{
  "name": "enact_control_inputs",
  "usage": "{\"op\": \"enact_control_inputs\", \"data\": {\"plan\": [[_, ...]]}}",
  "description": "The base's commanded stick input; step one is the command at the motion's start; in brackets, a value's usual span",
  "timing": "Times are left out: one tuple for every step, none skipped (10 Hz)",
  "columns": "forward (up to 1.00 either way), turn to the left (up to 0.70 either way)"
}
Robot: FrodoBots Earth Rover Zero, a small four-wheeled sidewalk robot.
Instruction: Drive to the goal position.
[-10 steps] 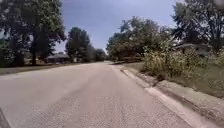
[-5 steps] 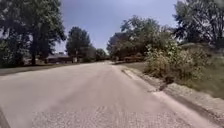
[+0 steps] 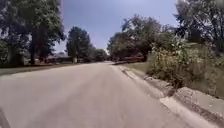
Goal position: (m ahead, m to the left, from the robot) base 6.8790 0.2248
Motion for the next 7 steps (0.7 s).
{"op": "enact_control_inputs", "data": {"plan": [[0.70, 0.00], [0.70, 0.00], [0.70, 0.00], [0.70, 0.00], [0.70, 0.00], [0.70, 0.00], [0.70, 0.00]]}}
